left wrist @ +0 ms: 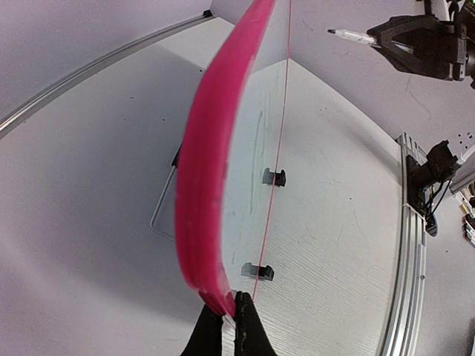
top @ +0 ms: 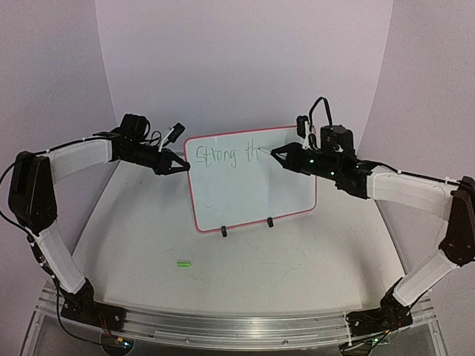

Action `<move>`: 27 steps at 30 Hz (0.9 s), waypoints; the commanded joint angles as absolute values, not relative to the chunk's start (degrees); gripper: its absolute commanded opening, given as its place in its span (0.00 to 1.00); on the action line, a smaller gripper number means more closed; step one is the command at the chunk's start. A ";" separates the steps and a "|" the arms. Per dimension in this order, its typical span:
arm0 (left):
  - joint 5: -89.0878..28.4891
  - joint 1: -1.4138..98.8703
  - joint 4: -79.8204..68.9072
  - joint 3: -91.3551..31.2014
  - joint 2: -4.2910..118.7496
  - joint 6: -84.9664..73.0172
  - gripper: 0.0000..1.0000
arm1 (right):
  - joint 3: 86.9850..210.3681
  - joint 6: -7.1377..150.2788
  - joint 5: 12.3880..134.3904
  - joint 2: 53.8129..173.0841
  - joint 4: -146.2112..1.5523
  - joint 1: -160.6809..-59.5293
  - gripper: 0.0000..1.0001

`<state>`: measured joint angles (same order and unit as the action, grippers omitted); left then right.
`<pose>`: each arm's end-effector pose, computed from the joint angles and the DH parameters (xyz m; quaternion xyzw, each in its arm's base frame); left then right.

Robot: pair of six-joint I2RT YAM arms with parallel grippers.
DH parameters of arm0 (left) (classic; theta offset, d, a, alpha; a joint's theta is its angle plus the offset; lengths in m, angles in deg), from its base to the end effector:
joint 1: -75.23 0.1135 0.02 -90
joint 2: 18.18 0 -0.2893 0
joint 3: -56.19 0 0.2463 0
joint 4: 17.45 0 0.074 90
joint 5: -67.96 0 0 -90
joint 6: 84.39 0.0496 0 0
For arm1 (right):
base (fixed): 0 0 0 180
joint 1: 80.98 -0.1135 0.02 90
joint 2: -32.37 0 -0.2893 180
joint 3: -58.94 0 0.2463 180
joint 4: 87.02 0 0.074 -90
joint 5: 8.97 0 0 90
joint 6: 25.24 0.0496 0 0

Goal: Write a sentence on the whiteboard
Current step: Write a sentence at the center of the board.

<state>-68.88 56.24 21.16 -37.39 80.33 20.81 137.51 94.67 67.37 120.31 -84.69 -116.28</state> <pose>0.3536 -0.1600 0.3041 0.3977 0.7599 -0.3770 0.3497 0.2971 0.2247 0.3377 -0.1112 0.7656 0.4155 0.4784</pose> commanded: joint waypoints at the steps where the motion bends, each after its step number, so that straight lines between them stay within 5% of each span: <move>1: -64.40 55.17 25.53 -36.82 79.88 25.25 0.00 | 136.84 92.64 61.45 117.47 -84.78 -115.41 0.00; 9: -64.41 55.10 25.53 -36.84 80.01 25.26 0.00 | 137.05 92.12 54.76 119.24 -85.14 -112.34 0.00; 27: -64.14 55.01 25.72 -36.84 80.71 25.32 0.00 | 143.23 91.20 60.79 125.71 -85.68 -111.57 0.00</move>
